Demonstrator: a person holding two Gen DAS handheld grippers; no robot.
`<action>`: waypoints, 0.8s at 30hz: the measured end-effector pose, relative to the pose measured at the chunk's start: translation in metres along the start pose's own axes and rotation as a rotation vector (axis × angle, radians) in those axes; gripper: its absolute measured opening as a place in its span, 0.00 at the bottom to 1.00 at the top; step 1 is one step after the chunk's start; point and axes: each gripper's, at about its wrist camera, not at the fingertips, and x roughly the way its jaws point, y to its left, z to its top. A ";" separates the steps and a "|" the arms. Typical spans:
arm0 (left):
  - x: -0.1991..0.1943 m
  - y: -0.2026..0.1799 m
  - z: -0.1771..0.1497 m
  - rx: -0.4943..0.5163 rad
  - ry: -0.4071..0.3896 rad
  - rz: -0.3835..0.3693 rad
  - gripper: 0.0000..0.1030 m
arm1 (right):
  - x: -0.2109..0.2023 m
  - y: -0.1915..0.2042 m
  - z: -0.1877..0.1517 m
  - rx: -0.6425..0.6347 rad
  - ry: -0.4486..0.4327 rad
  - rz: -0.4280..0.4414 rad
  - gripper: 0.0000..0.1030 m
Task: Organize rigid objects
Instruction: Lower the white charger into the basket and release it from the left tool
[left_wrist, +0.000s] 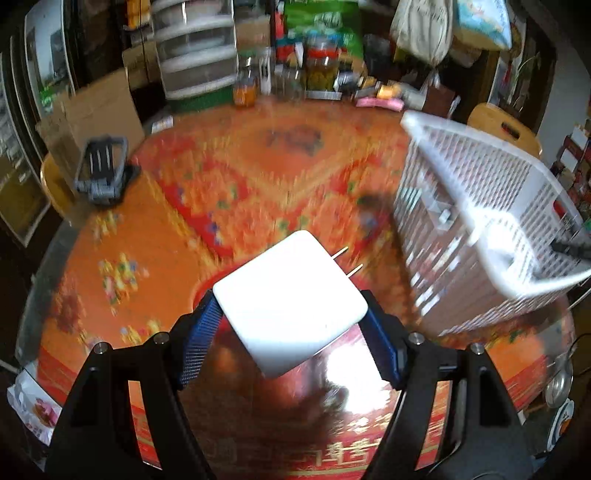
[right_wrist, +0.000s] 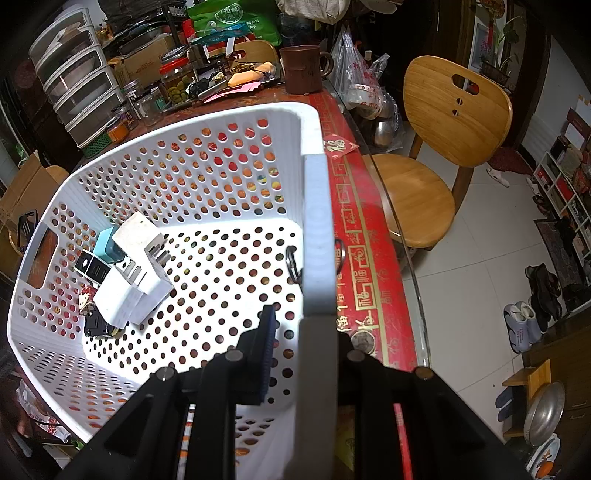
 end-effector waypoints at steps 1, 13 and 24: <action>-0.008 -0.001 0.006 0.005 -0.014 -0.005 0.70 | 0.000 0.000 0.000 0.000 0.000 0.000 0.19; -0.030 -0.114 0.080 0.206 -0.018 -0.116 0.70 | 0.000 0.000 0.001 0.001 0.000 0.003 0.19; 0.042 -0.211 0.089 0.337 0.185 -0.151 0.70 | -0.001 0.000 0.002 0.000 0.000 0.008 0.19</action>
